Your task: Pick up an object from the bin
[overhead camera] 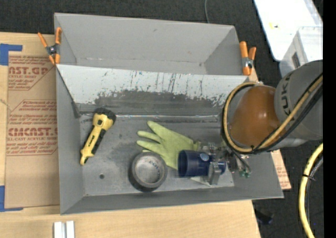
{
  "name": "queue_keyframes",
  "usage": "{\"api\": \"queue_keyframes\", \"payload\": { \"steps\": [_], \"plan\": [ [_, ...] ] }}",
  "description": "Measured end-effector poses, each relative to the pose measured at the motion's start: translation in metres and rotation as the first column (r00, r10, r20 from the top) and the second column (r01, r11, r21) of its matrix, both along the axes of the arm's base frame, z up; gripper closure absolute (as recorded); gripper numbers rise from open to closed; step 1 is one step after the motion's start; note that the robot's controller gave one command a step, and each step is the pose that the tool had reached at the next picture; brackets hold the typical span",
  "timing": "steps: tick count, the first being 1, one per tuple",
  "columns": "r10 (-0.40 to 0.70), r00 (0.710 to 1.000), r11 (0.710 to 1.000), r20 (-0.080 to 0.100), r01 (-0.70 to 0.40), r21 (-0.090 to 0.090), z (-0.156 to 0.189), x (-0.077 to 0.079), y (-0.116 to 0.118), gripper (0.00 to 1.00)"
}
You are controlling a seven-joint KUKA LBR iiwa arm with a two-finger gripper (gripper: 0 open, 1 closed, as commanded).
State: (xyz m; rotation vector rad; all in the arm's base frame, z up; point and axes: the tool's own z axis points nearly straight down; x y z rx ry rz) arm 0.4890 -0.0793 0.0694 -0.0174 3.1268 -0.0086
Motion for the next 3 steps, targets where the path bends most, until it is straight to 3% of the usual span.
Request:
{"api": "queue_keyframes", "payload": {
  "steps": [1, 3],
  "plan": [
    [0.0, 1.0, 1.0, 0.0, 0.0, 0.0, 0.0, 0.0, 0.0, 1.0],
    [0.028, 1.0, 1.0, -0.013, -0.028, 0.002, 0.137, -0.002, -0.01, 1.0]
  ]
}}
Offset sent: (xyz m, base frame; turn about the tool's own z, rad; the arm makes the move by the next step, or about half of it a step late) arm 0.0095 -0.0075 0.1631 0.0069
